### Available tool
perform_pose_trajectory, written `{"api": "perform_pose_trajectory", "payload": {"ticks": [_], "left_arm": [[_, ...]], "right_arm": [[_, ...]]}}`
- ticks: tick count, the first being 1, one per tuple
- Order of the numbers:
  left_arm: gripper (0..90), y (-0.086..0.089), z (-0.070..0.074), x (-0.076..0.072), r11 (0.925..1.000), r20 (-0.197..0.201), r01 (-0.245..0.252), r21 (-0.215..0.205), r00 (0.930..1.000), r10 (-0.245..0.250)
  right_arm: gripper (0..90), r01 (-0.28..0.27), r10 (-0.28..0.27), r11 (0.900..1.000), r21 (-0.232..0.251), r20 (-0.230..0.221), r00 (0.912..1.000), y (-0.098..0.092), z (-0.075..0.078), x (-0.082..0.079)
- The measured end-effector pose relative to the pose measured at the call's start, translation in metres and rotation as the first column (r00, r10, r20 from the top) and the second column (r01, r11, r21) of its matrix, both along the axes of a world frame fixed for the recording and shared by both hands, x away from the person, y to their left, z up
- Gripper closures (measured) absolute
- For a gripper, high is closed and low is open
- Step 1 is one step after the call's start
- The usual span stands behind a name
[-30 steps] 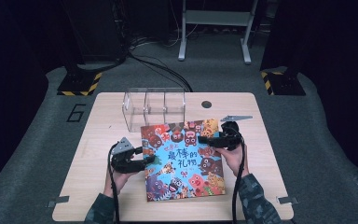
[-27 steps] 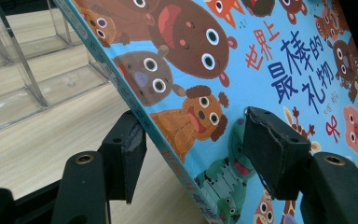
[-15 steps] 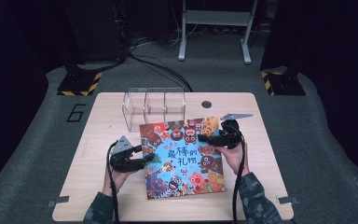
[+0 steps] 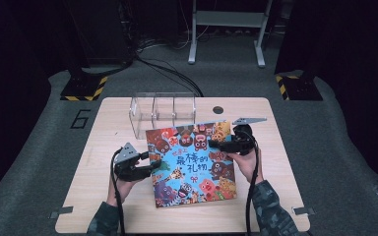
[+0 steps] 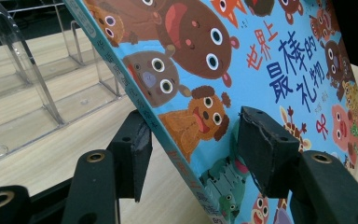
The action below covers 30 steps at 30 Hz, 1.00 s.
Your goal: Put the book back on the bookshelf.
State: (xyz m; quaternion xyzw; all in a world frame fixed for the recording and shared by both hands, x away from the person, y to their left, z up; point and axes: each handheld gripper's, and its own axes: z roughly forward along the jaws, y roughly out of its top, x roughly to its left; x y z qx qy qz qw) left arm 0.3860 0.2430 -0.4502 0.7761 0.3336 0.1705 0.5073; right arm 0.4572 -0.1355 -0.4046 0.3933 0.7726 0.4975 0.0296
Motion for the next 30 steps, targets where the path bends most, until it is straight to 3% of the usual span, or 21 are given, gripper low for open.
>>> {"api": "perform_pose_trajectory", "payload": {"ticks": [30], "left_arm": [[52.2, 0.003, 0.015, -0.002, 0.9996, 0.076, -0.015, 0.022, 0.9970, 0.013]], "right_arm": [[43.1, -0.004, 0.005, 1.000, -0.025, 0.060, 0.9982, 0.004, 0.016, -0.002]]}}
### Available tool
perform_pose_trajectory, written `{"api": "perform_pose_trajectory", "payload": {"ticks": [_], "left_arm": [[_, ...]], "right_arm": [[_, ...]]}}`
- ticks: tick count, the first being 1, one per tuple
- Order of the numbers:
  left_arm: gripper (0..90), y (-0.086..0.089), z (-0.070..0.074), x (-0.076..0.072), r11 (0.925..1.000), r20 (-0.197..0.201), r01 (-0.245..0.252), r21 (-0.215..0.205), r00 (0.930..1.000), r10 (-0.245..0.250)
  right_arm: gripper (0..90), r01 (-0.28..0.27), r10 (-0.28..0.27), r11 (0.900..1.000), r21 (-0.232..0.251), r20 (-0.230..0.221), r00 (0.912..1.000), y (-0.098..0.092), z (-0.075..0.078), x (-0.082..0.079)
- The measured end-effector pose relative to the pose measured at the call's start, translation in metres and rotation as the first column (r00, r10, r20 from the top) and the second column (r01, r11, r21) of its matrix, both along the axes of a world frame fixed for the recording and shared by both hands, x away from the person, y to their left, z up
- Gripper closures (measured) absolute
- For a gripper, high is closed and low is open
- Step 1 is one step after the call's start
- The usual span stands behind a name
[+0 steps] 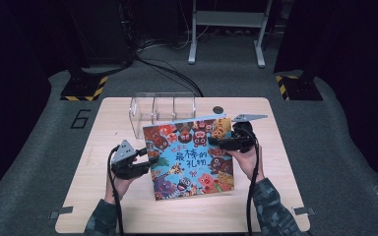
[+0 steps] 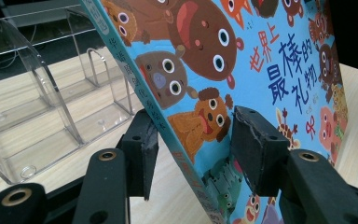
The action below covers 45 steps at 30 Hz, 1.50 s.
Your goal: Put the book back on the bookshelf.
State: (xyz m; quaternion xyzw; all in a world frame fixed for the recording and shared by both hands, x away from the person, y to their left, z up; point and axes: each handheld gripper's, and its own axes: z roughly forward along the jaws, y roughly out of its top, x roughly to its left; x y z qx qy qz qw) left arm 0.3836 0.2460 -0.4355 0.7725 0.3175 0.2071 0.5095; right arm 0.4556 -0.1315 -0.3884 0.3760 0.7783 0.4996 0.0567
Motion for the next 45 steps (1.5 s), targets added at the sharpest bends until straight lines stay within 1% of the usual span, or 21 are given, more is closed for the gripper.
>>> {"api": "perform_pose_trajectory", "payload": {"ticks": [1, 4, 5, 6, 16, 18, 21, 23, 26, 27, 34, 36, 37, 41, 45], "left_arm": [[52.3, 0.000, 0.000, 0.000, 1.0000, 0.002, 0.001, 0.001, 1.0000, -0.001], [52.8, 0.000, 0.001, -0.001, 1.0000, 0.013, -0.004, -0.003, 0.9999, 0.004], [53.0, 0.001, 0.002, -0.001, 1.0000, 0.010, -0.001, 0.002, 1.0000, 0.001], [53.2, 0.001, 0.002, -0.001, 1.0000, 0.013, -0.003, -0.004, 0.9999, 0.003], [55.0, 0.001, 0.005, -0.003, 0.9999, 0.040, -0.011, 0.005, 0.9991, 0.011], [55.4, 0.001, 0.006, -0.004, 0.9999, 0.046, -0.016, -0.002, 0.9988, 0.016], [56.1, 0.002, 0.007, -0.004, 0.9999, 0.055, -0.016, 0.004, 0.9984, 0.016], [56.3, 0.002, 0.007, -0.005, 0.9998, 0.058, -0.017, 0.003, 0.9982, 0.017], [56.5, 0.002, 0.008, -0.005, 0.9998, 0.061, -0.014, 0.010, 0.9981, 0.014], [56.7, 0.002, 0.008, -0.005, 0.9998, 0.062, -0.018, 0.004, 0.9979, 0.017], [57.6, 0.002, 0.010, -0.007, 0.9996, 0.082, -0.026, 0.012, 0.9963, 0.025], [57.8, 0.002, 0.010, -0.007, 0.9995, 0.091, -0.031, 0.008, 0.9954, 0.030], [57.9, 0.002, 0.010, -0.007, 0.9995, 0.092, -0.031, 0.009, 0.9953, 0.030], [58.0, 0.001, 0.010, -0.007, 0.9994, 0.100, -0.033, 0.008, 0.9945, 0.032], [58.0, 0.001, 0.011, -0.008, 0.9991, 0.114, -0.039, 0.019, 0.9928, 0.037]], "right_arm": [[43.1, 0.001, -0.001, 1.000, 0.001, -0.004, 1.0000, 0.000, 0.000, 0.000], [43.0, -0.002, 0.002, 1.000, -0.001, 0.004, 1.0000, 0.000, 0.001, -0.001], [43.0, -0.001, 0.001, 1.000, -0.001, 0.004, 1.0000, 0.001, 0.002, -0.001], [43.0, 0.001, -0.001, 1.000, -0.002, 0.008, 1.0000, 0.001, 0.002, -0.001], [42.5, -0.004, 0.004, 1.000, -0.005, 0.024, 0.9997, 0.001, 0.006, -0.003], [42.4, -0.005, 0.005, 1.000, -0.004, 0.026, 0.9996, 0.002, 0.007, -0.003], [42.3, -0.004, 0.004, 1.000, -0.004, 0.026, 0.9996, 0.002, 0.008, -0.004], [42.2, -0.007, 0.007, 1.000, -0.006, 0.034, 0.9994, 0.002, 0.008, -0.003], [42.0, -0.005, 0.005, 1.000, -0.008, 0.034, 0.9994, 0.003, 0.009, -0.004], [42.0, -0.005, 0.005, 1.000, -0.009, 0.038, 0.9993, 0.003, 0.009, -0.004], [41.4, -0.006, 0.007, 1.000, -0.016, 0.047, 0.9989, 0.004, 0.011, -0.004], [41.2, -0.007, 0.007, 1.000, -0.016, 0.045, 0.9990, 0.004, 0.011, -0.004], [41.1, -0.010, 0.010, 1.000, -0.016, 0.051, 0.9987, 0.004, 0.012, -0.004], [41.0, -0.009, 0.010, 1.000, -0.021, 0.053, 0.9986, 0.005, 0.012, -0.004], [40.8, -0.009, 0.011, 1.000, -0.026, 0.057, 0.9983, 0.005, 0.013, -0.005]]}}
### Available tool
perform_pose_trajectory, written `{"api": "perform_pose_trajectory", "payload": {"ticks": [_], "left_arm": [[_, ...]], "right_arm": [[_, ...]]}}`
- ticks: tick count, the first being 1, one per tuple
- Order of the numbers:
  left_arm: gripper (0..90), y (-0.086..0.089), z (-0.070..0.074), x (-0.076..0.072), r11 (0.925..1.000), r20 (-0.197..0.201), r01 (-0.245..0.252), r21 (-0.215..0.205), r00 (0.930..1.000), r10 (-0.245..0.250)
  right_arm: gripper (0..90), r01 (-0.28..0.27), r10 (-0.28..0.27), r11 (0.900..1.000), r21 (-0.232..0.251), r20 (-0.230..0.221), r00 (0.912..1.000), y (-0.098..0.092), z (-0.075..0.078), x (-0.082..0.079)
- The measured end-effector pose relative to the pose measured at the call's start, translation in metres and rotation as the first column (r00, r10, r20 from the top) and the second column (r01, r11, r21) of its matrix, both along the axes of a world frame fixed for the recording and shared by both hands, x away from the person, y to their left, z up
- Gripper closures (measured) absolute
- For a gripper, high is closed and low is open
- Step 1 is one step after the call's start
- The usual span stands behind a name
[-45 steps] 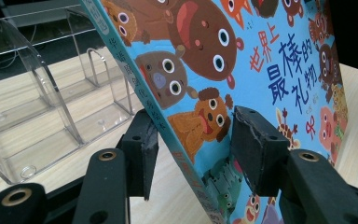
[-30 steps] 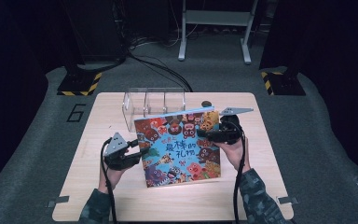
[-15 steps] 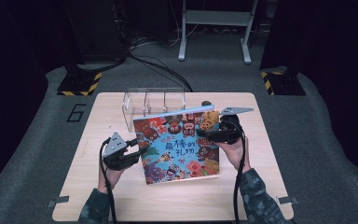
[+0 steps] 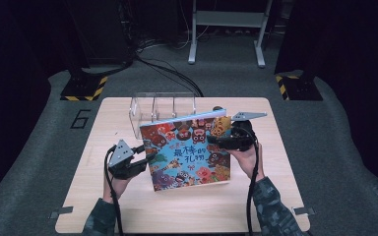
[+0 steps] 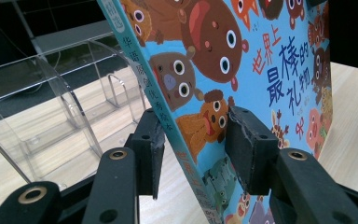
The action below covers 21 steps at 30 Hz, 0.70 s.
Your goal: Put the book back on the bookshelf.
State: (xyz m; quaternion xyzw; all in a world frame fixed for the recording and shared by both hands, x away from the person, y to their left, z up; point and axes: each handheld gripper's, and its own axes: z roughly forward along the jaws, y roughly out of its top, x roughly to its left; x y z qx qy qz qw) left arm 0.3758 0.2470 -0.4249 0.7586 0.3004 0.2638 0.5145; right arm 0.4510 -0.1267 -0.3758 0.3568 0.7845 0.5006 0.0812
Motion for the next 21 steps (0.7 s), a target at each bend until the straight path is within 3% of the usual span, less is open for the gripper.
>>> {"api": "perform_pose_trajectory", "payload": {"ticks": [11, 21], "left_arm": [[58.8, -0.0025, 0.0022, -0.0025, 0.9996, 0.035, -0.017, 0.023, 0.9993, 0.016], [60.1, -0.0034, 0.0039, -0.0061, 0.9972, 0.100, -0.028, 0.070, 0.9948, 0.021]], "right_arm": [[39.9, -0.002, 0.002, 1.000, -0.018, 0.010, 0.9999, 0.0009, 0.0025, -0.0001], [38.8, -0.004, 0.005, 1.000, -0.029, 0.024, 0.9997, 0.0017, 0.0030, -0.0008]]}}
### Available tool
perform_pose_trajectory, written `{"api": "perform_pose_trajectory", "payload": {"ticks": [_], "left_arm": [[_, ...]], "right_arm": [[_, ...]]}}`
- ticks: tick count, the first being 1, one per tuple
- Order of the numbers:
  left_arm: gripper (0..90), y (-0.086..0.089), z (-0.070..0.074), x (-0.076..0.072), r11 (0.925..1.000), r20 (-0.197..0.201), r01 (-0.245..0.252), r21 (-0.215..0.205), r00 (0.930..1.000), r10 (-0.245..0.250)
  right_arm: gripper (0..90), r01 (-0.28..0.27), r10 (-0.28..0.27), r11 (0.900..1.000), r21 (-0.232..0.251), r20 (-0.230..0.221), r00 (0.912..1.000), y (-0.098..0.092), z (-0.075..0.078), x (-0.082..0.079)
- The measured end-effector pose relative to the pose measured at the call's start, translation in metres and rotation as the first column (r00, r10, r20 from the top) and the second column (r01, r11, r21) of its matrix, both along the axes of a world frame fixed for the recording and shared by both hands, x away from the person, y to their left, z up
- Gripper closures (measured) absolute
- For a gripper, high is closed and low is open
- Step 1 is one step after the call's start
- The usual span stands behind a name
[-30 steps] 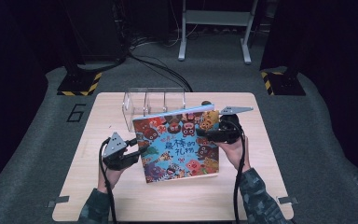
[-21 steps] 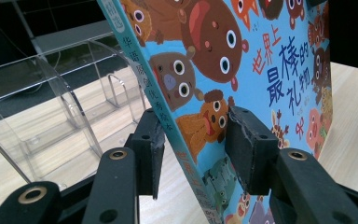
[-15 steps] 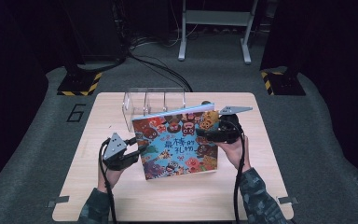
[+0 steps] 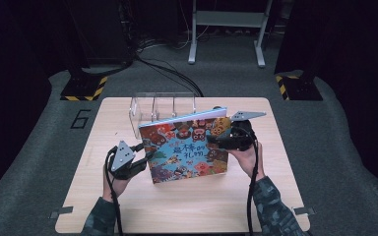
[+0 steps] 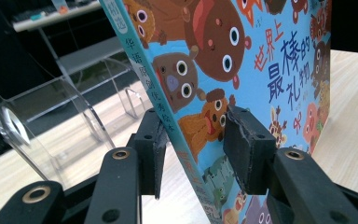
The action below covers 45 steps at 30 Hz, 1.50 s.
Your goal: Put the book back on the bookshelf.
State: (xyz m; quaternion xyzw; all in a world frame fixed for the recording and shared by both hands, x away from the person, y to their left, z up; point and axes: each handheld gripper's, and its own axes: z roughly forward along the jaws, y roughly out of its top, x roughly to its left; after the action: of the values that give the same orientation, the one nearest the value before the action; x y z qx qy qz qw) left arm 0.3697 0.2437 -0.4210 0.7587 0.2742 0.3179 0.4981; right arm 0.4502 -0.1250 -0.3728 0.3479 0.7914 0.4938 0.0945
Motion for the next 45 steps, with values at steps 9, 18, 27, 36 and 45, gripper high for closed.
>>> {"api": "perform_pose_trajectory", "payload": {"ticks": [9, 18, 27, 36, 45], "left_arm": [[64.9, 0.010, 0.002, -0.001, 0.9908, -0.050, 0.088, -0.103, 0.9944, -0.094], [63.1, 0.012, 0.004, 0.004, 0.9752, -0.053, 0.155, -0.158, 0.9848, -0.165], [67.6, 0.011, 0.006, -0.001, 0.9787, -0.051, 0.150, -0.141, 0.9861, -0.158], [70.0, 0.020, 0.007, 0.005, 0.9503, -0.122, 0.213, -0.227, 0.9618, -0.245], [61.4, 0.022, 0.006, 0.010, 0.9327, -0.145, 0.248, -0.262, 0.9452, -0.292]], "right_arm": [[42.0, -0.038, 0.038, 0.999, 0.002, 0.029, 0.9989, -0.007, -0.003, -0.010], [44.2, -0.064, 0.064, 0.998, -0.001, 0.050, 0.9967, -0.012, -0.006, -0.016], [42.3, -0.054, 0.055, 0.998, -0.014, 0.027, 0.9982, -0.011, -0.004, -0.016], [42.1, -0.086, 0.086, 0.996, -0.017, 0.026, 0.9960, -0.012, -0.003, -0.011], [42.2, -0.085, 0.085, 0.996, -0.011, 0.035, 0.9958, -0.012, -0.004, -0.011]]}}
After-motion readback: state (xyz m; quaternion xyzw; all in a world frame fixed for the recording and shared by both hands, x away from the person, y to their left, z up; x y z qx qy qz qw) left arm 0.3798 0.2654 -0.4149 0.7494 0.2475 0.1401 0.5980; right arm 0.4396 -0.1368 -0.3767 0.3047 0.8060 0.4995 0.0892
